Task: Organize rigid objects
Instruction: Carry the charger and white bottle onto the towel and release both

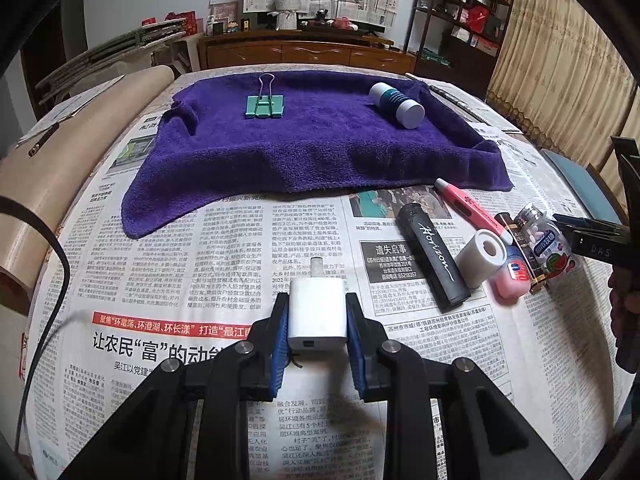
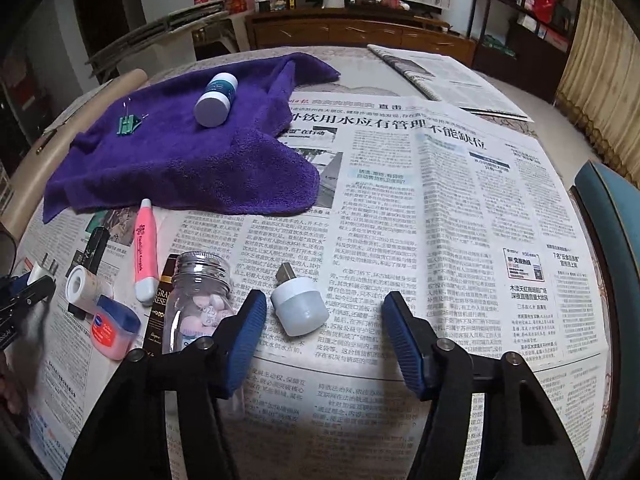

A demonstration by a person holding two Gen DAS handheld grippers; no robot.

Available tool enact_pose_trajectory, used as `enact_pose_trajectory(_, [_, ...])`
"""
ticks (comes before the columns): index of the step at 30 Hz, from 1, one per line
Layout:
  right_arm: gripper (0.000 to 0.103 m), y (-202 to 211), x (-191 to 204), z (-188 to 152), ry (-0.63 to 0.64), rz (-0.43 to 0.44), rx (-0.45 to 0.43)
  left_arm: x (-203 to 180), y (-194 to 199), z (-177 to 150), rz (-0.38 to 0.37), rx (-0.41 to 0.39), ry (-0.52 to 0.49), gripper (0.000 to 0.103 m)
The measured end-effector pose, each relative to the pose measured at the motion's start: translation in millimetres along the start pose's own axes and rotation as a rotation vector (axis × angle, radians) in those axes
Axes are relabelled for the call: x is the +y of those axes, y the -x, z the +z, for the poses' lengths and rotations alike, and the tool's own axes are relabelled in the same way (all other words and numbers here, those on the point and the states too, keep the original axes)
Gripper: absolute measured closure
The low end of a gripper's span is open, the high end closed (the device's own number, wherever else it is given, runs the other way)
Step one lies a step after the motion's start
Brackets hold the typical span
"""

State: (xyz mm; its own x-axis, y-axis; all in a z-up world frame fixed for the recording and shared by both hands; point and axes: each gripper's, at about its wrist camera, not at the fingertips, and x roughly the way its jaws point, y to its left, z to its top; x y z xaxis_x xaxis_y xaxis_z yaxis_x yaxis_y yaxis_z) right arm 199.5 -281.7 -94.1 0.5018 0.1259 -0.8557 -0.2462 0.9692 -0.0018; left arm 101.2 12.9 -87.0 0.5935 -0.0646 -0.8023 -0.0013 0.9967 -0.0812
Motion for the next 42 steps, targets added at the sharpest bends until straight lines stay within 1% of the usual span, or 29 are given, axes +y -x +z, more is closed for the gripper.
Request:
enact_pose_trajectory(2, [0.051, 0, 2, 1, 0.007, 0.014, -0.008, 1, 0, 0, -0.003, 0.003, 0.004, 0.078])
enact_pose_trajectory(4, [0.059, 0, 3, 1, 0.009, 0.021, -0.010, 3, 1, 0, -0.002, 0.004, 0.006, 0.078])
enact_pose_trajectory(5, [0.065, 0, 5, 1, 0.012, 0.027, -0.012, 3, 1, 0, -0.002, 0.005, 0.007, 0.078])
enact_pose_trajectory(6, [0.074, 1, 5, 1, 0.014, 0.033, -0.013, 4, 1, 0, -0.002, 0.005, 0.009, 0.078])
enact_pose_trajectory(7, [0.075, 1, 6, 1, 0.014, 0.039, -0.013, 5, 1, -1, -0.004, 0.005, 0.012, 0.078])
enact_pose_trajectory(12, [0.075, 4, 10, -3, 0.014, 0.036, -0.008, 8, 2, 0, -0.005, 0.008, 0.020, 0.078])
enact_pose_trajectory(15, [0.075, 6, 10, -4, 0.010, 0.034, -0.008, 11, 6, 2, -0.020, 0.003, 0.038, 0.078])
enact_pose_trajectory(22, [0.075, 29, 1, 3, -0.029, 0.040, -0.053, 16, 18, 14, -0.024, -0.017, 0.051, 0.078])
enact_pose_trajectory(26, [0.075, 39, -1, 10, -0.058, 0.066, -0.082, 19, 26, 24, -0.022, -0.031, 0.057, 0.078])
enact_pose_trajectory(30, [0.075, 45, 6, 17, -0.058, 0.098, -0.102, 22, 35, 39, -0.018, -0.047, 0.052, 0.078])
enact_pose_trajectory(35, [0.075, 51, 18, 35, -0.052, 0.129, -0.128, 25, 45, 64, -0.018, -0.077, 0.044, 0.078])
enact_pose_trajectory(42, [0.075, 56, 46, 76, -0.017, 0.176, -0.156, 32, 47, 97, -0.018, -0.106, 0.051, 0.078])
